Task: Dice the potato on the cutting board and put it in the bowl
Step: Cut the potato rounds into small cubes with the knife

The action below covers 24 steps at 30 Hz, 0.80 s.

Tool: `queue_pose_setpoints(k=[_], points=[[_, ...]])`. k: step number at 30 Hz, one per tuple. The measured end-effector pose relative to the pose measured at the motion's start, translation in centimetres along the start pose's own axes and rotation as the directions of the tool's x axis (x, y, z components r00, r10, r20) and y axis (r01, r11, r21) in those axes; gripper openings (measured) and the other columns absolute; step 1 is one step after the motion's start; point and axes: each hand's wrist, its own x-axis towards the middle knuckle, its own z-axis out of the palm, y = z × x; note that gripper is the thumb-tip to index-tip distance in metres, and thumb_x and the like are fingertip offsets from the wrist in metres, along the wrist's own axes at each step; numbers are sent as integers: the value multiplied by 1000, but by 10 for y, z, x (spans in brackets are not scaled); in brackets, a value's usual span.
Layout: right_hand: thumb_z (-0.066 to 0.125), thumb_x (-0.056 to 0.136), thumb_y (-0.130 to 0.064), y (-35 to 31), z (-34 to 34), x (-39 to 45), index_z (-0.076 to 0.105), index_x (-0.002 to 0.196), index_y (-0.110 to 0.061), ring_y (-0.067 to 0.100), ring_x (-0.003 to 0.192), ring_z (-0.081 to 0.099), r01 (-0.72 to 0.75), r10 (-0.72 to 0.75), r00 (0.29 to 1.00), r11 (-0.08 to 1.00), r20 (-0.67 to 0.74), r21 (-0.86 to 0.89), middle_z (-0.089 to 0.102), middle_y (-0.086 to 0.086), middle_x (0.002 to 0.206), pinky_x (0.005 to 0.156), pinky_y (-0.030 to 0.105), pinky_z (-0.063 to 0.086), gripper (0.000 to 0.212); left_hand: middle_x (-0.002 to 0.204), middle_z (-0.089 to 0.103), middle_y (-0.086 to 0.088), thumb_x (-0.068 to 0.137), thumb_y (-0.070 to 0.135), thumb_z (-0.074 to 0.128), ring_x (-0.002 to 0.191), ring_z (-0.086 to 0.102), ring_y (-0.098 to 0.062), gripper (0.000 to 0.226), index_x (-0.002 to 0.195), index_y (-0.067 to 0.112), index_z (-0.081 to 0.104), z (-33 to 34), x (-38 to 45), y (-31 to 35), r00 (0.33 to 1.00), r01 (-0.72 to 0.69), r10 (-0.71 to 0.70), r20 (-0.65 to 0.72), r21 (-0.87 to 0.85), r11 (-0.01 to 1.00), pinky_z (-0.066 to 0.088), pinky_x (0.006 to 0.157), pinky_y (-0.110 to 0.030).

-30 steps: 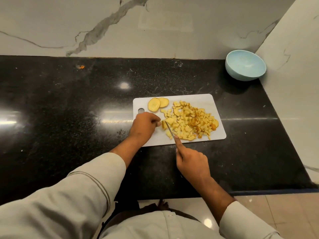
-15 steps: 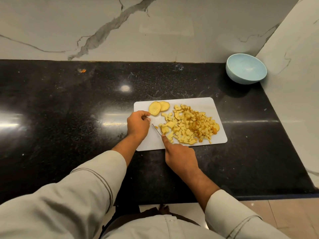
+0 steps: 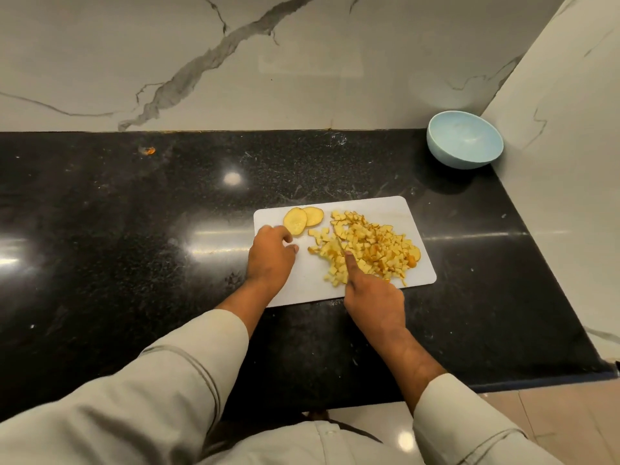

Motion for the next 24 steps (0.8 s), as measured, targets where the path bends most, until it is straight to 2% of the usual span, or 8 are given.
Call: queue_pose_setpoints(k=[2,5,6,9,11,15,19,24], points=[[35,99,-29,3,-7,0,8,152,-38,21,62,49,-42,42,999,999,3,6,49,-1,70,58,32,41,60,118,48,-4,83,29,70,101,56,-27,31,111,21,58,-4,15,8,999,20,-19,32,-38,999,40,78,-28],[35,99,-30,-7,-12,-8,6,152,-39,21,63,53,-20,20,1000,1000,0,10,51,-1,71,58,33,44,61,134,37,-6,79,35,74,113,52,-30,68,137,24,41,-6,36,20,985,-6,-1,171,42,999,45,88,-36],[35,99,-31,-12,-12,-13,6,152,-39,22,62,54,-2,2,1000,1000,2,7,52,-1,71,58,33,45,61,134,36,-7,79,34,74,114,52,-31,69,138,23,40,-6,40,23,979,-17,-2,203,89,996,46,90,-39],[35,99,-34,-26,-3,-27,8,152,-40,24,69,60,63,-63,997,998,53,-3,61,0,80,60,35,45,59,124,43,-9,78,28,68,105,56,-33,48,123,17,53,-5,46,25,978,-63,30,208,154,986,49,83,-37],[33,100,-36,-31,3,-31,9,152,-40,24,71,60,89,-88,992,996,94,-6,61,0,82,60,35,45,57,121,45,-9,77,25,68,102,57,-33,48,122,16,52,-6,46,26,975,-91,56,215,160,983,48,79,-35],[33,100,-33,-32,4,-20,13,151,-40,26,75,61,50,-51,989,999,140,10,61,3,84,63,36,45,56,117,45,-6,73,24,70,100,55,-27,52,122,21,52,-11,41,21,977,-53,51,205,3,999,43,74,-32],[33,100,-35,-20,1,-11,16,150,-43,26,76,61,-24,15,996,993,85,114,60,2,81,66,37,47,54,115,49,-2,69,33,73,100,57,-21,58,123,24,56,-12,20,5,971,-41,42,234,-10,999,42,73,-26],[37,99,-33,-5,-6,-9,23,148,-44,25,72,59,-49,45,999,979,24,199,53,1,74,67,37,50,53,118,51,-3,68,54,77,100,58,-23,68,124,23,54,-3,-12,-5,980,-50,31,195,94,994,49,80,-34]])
